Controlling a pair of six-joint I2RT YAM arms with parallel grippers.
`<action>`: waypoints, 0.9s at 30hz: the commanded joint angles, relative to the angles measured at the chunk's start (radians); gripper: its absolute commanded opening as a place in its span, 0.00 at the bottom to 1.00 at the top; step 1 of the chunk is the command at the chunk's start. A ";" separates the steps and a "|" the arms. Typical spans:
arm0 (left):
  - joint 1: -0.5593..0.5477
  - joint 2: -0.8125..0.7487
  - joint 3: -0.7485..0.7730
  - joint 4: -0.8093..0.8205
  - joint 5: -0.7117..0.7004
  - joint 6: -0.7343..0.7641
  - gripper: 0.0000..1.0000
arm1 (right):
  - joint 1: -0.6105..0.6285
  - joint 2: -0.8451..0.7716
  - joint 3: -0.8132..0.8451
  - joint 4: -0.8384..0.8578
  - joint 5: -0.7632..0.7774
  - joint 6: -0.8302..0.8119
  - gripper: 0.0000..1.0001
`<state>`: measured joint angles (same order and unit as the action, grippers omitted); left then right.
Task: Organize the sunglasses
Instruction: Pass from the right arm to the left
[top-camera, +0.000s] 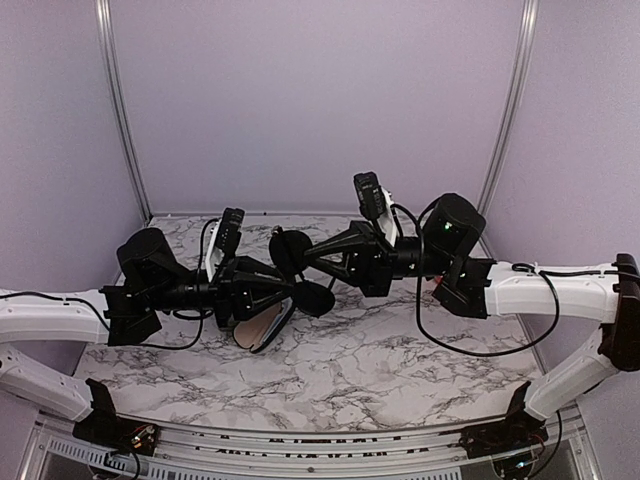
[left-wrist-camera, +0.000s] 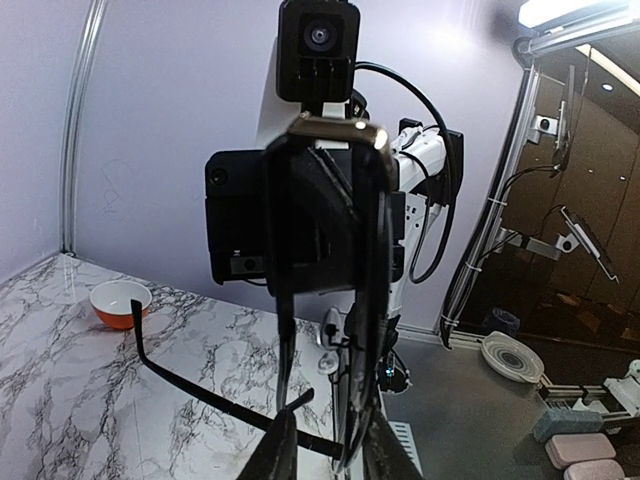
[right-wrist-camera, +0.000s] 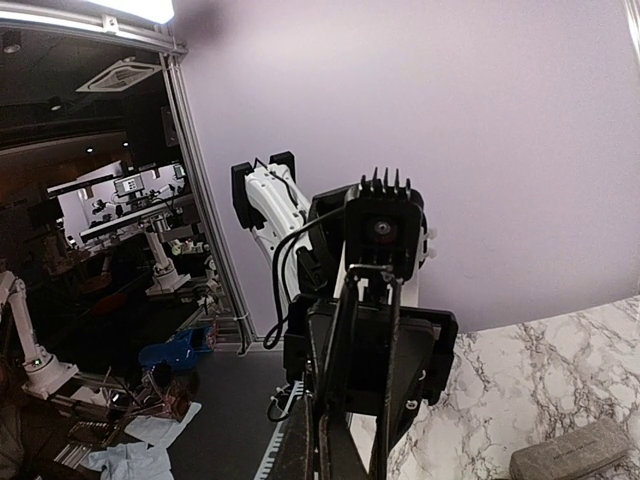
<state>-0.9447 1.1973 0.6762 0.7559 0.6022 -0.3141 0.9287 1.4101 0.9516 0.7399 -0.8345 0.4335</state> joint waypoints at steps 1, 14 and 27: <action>0.000 -0.011 0.016 0.052 0.014 0.003 0.22 | 0.015 0.007 0.045 0.010 0.006 -0.009 0.00; 0.000 -0.013 0.014 0.072 0.025 -0.007 0.07 | 0.019 0.004 0.036 -0.009 0.003 -0.012 0.00; 0.001 -0.023 -0.010 0.062 -0.027 0.028 0.00 | -0.077 -0.155 0.055 -0.614 0.354 -0.116 0.73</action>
<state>-0.9447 1.1957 0.6731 0.7872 0.5949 -0.3149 0.9108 1.3594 1.0069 0.3611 -0.6601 0.3378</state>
